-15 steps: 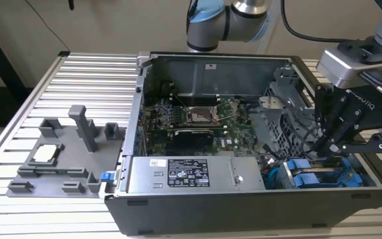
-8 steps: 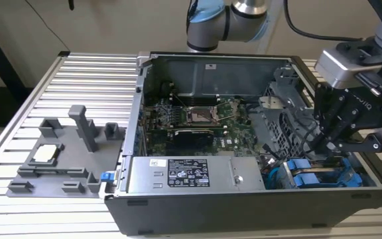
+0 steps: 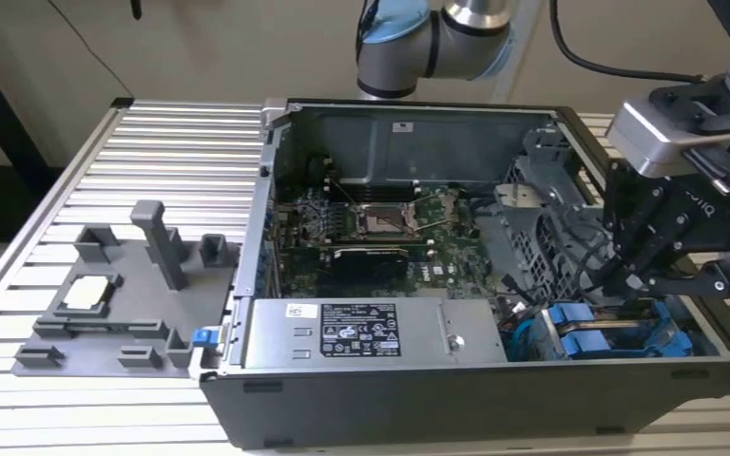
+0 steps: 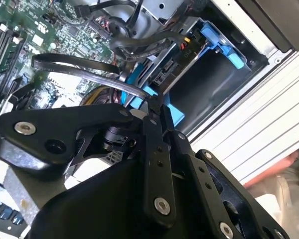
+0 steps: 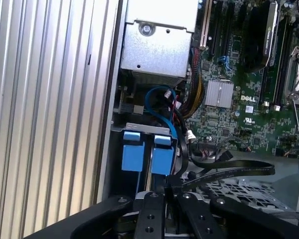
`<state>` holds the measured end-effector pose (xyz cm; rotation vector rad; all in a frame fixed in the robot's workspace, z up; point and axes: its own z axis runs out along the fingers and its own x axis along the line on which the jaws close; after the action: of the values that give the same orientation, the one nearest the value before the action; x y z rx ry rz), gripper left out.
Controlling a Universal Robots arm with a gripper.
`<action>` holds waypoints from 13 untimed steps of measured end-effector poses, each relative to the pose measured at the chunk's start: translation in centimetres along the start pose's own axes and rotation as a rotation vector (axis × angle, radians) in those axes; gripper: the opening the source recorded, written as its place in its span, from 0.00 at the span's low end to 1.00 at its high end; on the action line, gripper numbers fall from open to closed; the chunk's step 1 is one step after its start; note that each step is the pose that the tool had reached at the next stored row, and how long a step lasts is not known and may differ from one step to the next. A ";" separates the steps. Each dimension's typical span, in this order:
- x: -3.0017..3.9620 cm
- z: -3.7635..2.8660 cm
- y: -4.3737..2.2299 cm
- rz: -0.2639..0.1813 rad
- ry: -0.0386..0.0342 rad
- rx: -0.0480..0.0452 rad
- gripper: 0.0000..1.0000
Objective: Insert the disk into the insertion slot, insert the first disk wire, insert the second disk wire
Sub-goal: 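Insert the second disk wire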
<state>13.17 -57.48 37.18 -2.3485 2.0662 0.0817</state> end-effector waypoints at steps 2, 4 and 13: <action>0.15 0.04 -0.56 0.001 -0.0016 -0.0131 0.16; 0.38 0.08 -1.00 0.001 -0.0031 -0.0251 0.16; 1.80 0.53 -1.07 0.003 -0.0585 -0.0246 0.16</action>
<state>14.44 -59.11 36.54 -2.3272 2.0541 0.1746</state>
